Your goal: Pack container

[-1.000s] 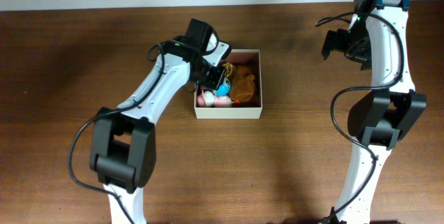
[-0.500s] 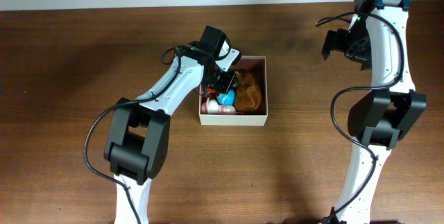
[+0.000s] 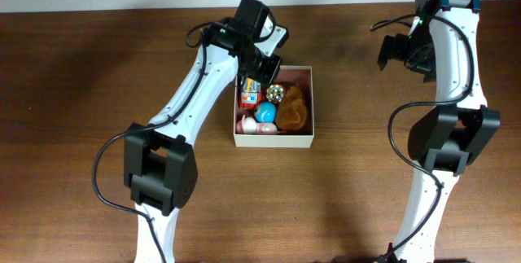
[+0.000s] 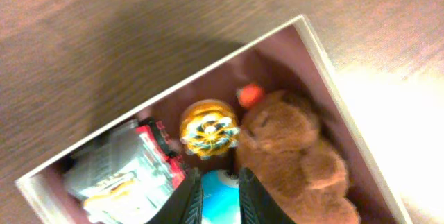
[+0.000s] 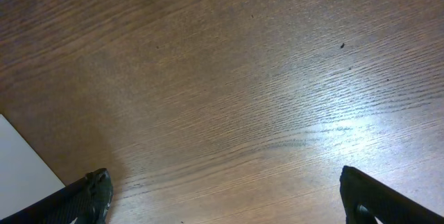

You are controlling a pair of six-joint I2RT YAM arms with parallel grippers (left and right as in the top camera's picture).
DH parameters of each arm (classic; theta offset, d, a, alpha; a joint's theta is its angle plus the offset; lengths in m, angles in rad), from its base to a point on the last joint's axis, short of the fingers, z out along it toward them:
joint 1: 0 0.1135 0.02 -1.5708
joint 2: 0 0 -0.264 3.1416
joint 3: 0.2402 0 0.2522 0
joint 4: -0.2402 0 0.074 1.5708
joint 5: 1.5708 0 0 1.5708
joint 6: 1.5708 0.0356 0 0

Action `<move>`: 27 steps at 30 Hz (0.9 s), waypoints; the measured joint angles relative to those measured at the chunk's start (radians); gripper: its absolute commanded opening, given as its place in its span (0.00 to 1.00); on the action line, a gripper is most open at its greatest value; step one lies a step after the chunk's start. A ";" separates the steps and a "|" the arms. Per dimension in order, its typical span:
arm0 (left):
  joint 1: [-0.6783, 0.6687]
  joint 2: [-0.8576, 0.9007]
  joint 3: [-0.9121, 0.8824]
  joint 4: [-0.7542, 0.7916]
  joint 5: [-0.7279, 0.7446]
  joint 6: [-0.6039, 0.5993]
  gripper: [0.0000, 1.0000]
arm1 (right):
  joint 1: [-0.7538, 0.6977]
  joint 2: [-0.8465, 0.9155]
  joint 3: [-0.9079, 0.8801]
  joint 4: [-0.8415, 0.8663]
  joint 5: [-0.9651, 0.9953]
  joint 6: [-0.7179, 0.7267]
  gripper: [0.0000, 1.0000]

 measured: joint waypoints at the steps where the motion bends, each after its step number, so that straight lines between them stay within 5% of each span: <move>1: 0.000 0.000 0.005 -0.012 -0.021 0.000 0.20 | 0.000 0.000 0.000 0.000 0.000 0.001 0.99; 12: -0.001 0.002 0.006 -0.045 -0.219 0.000 0.20 | 0.000 0.000 0.000 0.000 0.000 0.000 0.99; 27: -0.001 0.085 0.006 -0.044 -0.260 -0.001 0.20 | 0.000 0.000 0.000 0.000 0.000 0.000 0.99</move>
